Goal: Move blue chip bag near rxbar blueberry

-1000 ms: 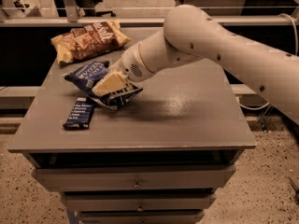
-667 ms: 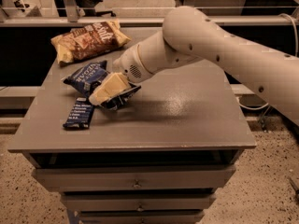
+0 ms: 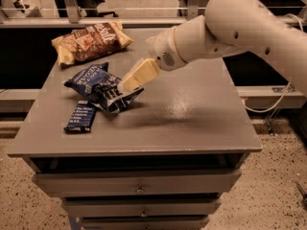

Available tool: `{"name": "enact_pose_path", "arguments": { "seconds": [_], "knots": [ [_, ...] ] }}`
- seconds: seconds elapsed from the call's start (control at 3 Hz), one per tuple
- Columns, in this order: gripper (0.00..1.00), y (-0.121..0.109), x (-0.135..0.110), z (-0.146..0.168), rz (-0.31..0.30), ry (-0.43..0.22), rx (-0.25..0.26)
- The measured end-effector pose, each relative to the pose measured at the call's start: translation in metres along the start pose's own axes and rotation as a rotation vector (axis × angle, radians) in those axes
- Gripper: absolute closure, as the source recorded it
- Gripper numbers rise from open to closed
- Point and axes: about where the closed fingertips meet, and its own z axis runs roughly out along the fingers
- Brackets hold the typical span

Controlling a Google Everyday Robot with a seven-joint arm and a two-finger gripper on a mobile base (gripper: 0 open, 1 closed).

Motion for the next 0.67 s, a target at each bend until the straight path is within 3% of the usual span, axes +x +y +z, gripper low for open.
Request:
{"name": "enact_pose_path", "arguments": {
  "seconds": [0.33, 0.67],
  "knots": [
    [0.00, -0.035, -0.019, -0.077, -0.084, -0.033, 0.111],
    [0.00, -0.040, -0.032, -0.087, -0.104, -0.052, 0.128]
  ]
}}
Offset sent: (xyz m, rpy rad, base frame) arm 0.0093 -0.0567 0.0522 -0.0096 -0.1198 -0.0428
